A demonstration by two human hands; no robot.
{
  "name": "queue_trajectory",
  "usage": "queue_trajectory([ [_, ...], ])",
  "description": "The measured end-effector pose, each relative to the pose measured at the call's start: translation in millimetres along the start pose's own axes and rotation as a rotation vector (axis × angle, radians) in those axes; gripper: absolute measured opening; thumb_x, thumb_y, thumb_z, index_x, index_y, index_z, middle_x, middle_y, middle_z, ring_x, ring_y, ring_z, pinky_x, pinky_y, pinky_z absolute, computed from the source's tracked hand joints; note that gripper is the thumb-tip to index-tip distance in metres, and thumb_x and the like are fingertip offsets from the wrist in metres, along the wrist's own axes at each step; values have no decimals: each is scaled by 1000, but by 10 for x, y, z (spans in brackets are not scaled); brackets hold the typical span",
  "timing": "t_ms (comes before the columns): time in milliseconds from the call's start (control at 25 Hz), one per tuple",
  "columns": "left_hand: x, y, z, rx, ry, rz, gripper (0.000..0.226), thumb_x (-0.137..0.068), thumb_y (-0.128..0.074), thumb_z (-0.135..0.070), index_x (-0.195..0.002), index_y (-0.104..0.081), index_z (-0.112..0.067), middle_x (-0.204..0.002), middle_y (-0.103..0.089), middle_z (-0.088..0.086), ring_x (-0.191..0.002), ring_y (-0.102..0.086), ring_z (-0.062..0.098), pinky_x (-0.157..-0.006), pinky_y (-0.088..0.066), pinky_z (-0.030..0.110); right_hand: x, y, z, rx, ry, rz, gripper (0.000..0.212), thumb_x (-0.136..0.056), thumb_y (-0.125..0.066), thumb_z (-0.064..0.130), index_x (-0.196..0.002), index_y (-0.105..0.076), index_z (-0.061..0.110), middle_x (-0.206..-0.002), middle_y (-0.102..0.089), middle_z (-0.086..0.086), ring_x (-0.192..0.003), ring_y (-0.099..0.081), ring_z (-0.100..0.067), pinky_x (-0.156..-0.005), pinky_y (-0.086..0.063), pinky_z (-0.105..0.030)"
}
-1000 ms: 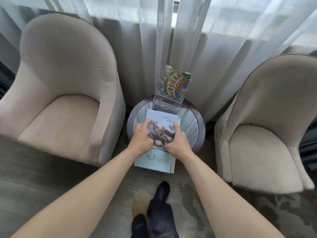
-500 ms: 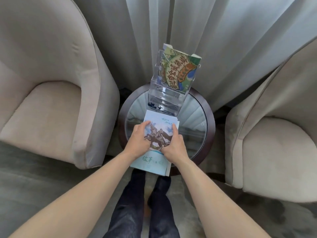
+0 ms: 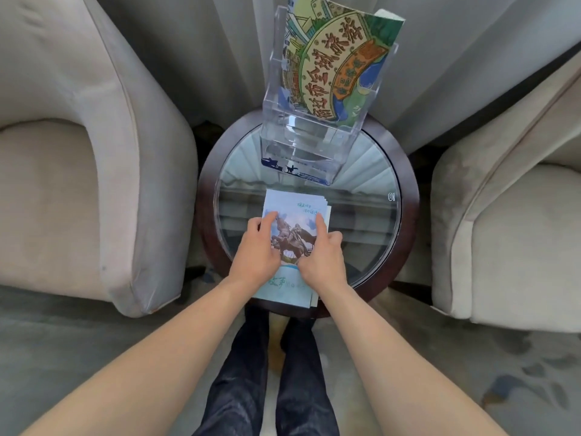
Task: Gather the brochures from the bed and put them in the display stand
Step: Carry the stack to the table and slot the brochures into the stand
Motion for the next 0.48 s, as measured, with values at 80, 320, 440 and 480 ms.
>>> queue_trajectory([
  [80, -8, 14, -31, -202, -18, -32, 72, -87, -60, -11, -151, -27, -17, -145, -31, 9, -119, -44, 30, -84, -51, 40, 19, 104, 60, 137, 23, -94, 83, -83, -66, 10, -152, -23, 26, -144, -26, -11, -129, -38, -32, -93, -50, -41],
  [320, 32, -159, -257, -581, -286, 30, 73, -85, -56, -18, -152, -26, -20, -163, -17, 10, -148, -17, 28, -104, -37, 38, 103, -108, 332, 481, 278, -65, 83, -84, -68, 17, -155, -25, 21, -165, -11, -10, -152, -9, -29, -113, -34, -42],
  [440, 9, -187, -237, -614, -298, 58, 72, -87, -56, -20, -152, -26, -22, -163, -16, 9, -148, -16, 28, -104, -37, 38, 68, -163, 292, 550, 262, -33, 85, -85, -69, 21, -156, -22, 21, -166, -8, -9, -153, -6, -29, -115, -32, -44],
  [480, 10, -183, -243, -602, -303, 65, 72, -87, -56, -20, -152, -27, -23, -163, -16, 10, -148, -16, 28, -103, -37, 39, 67, -170, 296, 557, 267, -21, 85, -85, -69, 20, -156, -22, 21, -166, -8, -9, -153, -6, -29, -115, -32, -44],
])
Point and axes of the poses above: each hand's wrist, its own x-axis away from the middle knuckle, its own y-axis out of the back of the hand, z = x × y, the point moved 10 cm from there along -x, towards the middle knuckle
